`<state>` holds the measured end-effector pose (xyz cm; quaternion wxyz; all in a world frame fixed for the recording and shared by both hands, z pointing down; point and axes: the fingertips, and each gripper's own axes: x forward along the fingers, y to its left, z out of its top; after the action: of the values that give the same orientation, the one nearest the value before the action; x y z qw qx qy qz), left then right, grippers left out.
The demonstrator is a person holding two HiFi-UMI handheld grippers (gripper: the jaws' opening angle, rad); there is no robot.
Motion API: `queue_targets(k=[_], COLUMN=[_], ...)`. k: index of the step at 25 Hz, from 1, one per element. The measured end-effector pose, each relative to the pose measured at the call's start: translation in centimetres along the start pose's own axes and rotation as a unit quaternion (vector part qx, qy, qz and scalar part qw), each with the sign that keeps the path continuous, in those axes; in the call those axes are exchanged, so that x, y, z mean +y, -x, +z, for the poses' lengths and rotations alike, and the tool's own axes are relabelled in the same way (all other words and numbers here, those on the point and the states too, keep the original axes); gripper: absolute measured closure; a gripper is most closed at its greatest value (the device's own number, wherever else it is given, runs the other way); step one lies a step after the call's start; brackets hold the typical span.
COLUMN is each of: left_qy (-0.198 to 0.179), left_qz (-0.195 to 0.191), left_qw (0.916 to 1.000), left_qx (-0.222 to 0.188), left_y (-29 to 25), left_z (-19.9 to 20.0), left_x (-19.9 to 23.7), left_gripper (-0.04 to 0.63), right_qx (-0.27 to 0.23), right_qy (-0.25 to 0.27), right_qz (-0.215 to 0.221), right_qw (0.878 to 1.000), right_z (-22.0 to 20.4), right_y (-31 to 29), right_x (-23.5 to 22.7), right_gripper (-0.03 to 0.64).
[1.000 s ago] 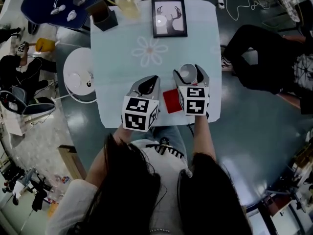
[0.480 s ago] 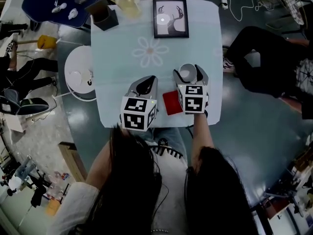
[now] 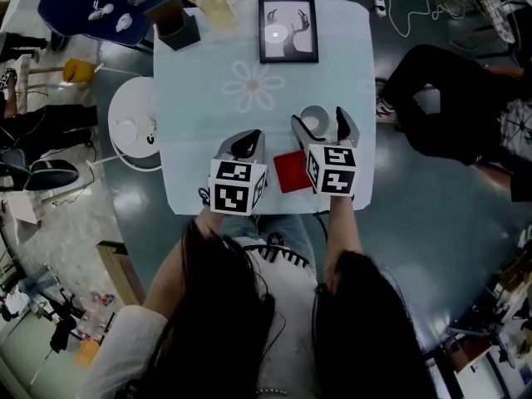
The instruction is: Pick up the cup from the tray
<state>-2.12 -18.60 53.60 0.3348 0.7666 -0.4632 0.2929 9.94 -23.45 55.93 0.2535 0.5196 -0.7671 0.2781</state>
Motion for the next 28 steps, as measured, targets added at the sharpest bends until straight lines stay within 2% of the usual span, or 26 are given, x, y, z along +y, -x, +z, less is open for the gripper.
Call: queue_targets(k=[8,11,15,16,18,19,22,26,28], left_qy=[-0.003,-0.002,-0.006,-0.009,-0.015,-0.016,-0.018,-0.025,-0.027], left_qz=[-0.014,-0.024,-0.034,-0.033,-0.031,-0.032,-0.043,-0.054,-0.057], left_qw=[0.9998,0.9993,0.9983,0.9981,0.9979,0.9977,0.9966,0.9951,0.9946], left_qx=[-0.015,-0.029,-0.046,-0.05,-0.055,-0.057,-0.068,-0.079,-0.083], left_y=[0.8,1.6,3.0,3.4,3.9,4.2,5.2,6.5,6.9], left_z=[0.6,1.0,1.4,1.5,1.4,1.3,1.3,1.0,0.8], left_x=[-1.1,-1.8,-2.6,-2.8,-3.0,-3.2,-4.0,-4.9,-5.2], left_gripper=[0.595,0.595,0.595,0.595,0.595,0.595,0.595,0.595,0.595], right_qx=[-0.048,-0.069,-0.088,-0.092,-0.098,-0.099,-0.099,-0.11,-0.109], right_qy=[-0.013,-0.029,-0.012,-0.011,-0.018,-0.022,-0.027,-0.073,-0.066], right_qz=[-0.008,0.001,-0.016,-0.021,-0.03,-0.033,-0.038,-0.035,-0.039], right_qw=[0.999,0.997,0.996,0.995,0.995,0.994,0.994,0.991,0.991], right_z=[2.7,3.7,4.1,4.1,3.7,3.4,2.5,1.8,1.5], right_y=[3.4,5.6,8.8,9.5,10.9,11.4,12.7,14.7,15.3], right_x=[-0.2,0.7,1.6,1.7,1.9,2.0,2.4,2.5,2.6], right_gripper=[0.17,0.225,0.356,0.408,0.558,0.593,0.594,0.594,0.594])
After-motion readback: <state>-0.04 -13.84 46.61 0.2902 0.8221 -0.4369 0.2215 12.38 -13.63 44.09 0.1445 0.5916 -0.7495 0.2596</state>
